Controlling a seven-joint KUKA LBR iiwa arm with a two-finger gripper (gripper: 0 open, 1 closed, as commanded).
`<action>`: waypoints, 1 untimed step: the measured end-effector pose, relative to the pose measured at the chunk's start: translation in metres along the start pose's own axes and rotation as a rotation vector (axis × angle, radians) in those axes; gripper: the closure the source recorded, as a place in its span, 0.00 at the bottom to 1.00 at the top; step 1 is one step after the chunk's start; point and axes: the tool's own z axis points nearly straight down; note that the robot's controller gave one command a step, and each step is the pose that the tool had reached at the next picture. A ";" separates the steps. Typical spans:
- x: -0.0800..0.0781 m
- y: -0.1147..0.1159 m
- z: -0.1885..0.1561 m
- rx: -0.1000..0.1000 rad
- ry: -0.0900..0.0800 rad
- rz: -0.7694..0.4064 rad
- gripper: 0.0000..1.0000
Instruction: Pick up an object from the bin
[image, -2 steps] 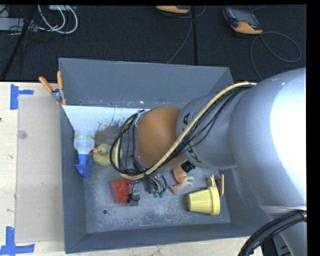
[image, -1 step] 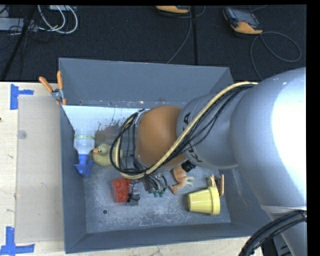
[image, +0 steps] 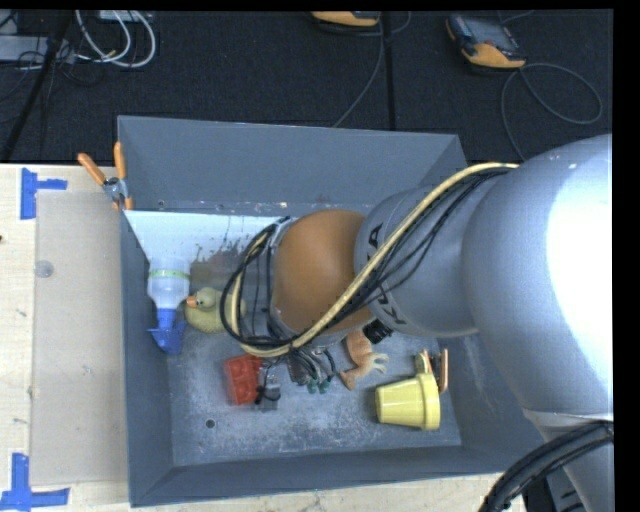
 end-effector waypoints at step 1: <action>0.000 0.000 -0.004 0.000 0.000 0.000 1.00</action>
Offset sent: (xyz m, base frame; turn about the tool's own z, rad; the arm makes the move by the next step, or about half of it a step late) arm 0.0001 0.0000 0.0909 0.0000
